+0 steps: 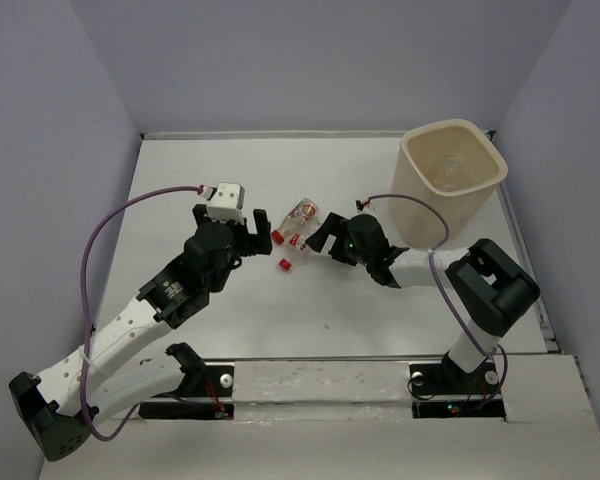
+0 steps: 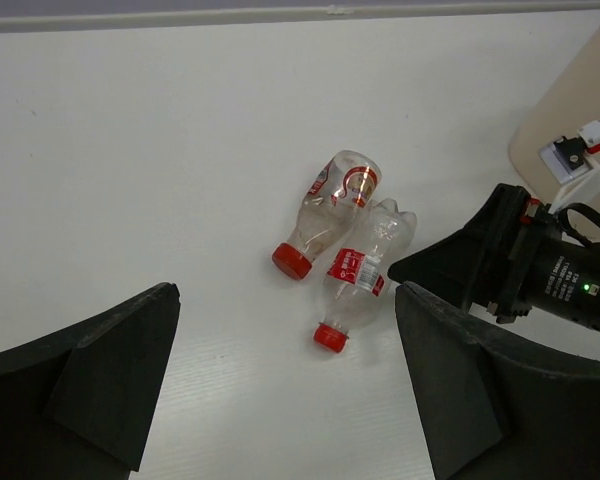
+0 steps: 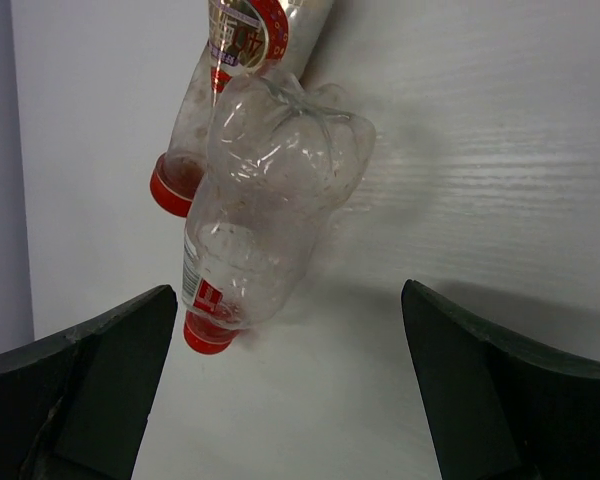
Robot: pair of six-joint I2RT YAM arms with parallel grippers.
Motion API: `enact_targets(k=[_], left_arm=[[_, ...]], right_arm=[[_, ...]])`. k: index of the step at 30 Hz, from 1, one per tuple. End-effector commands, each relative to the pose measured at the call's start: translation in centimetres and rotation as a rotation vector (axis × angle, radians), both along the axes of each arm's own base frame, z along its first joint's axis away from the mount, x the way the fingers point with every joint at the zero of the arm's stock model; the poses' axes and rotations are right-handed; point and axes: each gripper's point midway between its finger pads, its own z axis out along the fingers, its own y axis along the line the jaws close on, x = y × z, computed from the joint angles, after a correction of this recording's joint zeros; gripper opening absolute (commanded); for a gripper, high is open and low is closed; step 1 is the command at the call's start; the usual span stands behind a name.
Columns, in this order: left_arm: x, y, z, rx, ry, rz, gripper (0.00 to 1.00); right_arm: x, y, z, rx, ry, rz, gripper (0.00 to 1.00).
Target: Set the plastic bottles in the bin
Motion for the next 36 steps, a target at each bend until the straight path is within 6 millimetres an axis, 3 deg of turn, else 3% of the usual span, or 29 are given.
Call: enact_targets(k=[1,8,12,16,18,23,25,27,29,32,36], left_arm=[[0.2,-0.2,0.1,0.026,-0.017,-0.013,0.99],[0.2,-0.5,-0.2,0.036,-0.005,-0.028,0.99],[0.3,-0.2,-0.4,0.045,-0.003,-0.012,0.99],[0.4,-0.2,-0.8,0.057,0.005,-0.006,0.99],[0.6,-0.2,-1.2,0.071,0.017,-0.004,0.99],[0.9,-0.1,-1.9,0.097,0.033,0.014,0.99],[1.0,0.0,-2.1,0.1,0.036,0.02,0.99],[1.0,0.0,-2.2,0.103,0.037,0.025,0.99],[1.1,0.0,-2.5,0.111,0.044,0.026,0.99],[1.4,-0.1,-3.0,0.125,0.057,0.032,0.99],[1.7,-0.2,-3.2,0.125,0.068,0.023,0.99]], right_arm=[[2.7,2.5,4.5,0.154,-0.134,-0.021,1.0],[3.7,3.1,3.1,0.141,-0.136,-0.021,1.0],[4.7,2.6,1.3,0.14,-0.099,-0.051,1.0],[5.1,2.2,0.9,0.129,-0.103,-0.083,0.91],[5.0,2.1,0.9,0.138,-0.11,-0.086,0.78],[5.4,1.2,0.5,0.15,-0.108,-0.111,0.6],[5.6,0.7,0.3,0.153,-0.106,-0.118,0.58],[5.7,0.3,0.7,0.173,-0.115,-0.125,0.46],[5.2,-0.4,0.7,0.18,-0.116,-0.13,0.4],[4.0,-1.7,2.1,0.168,-0.159,-0.129,0.29],[2.2,-3.0,4.6,0.153,-0.218,-0.104,0.24]])
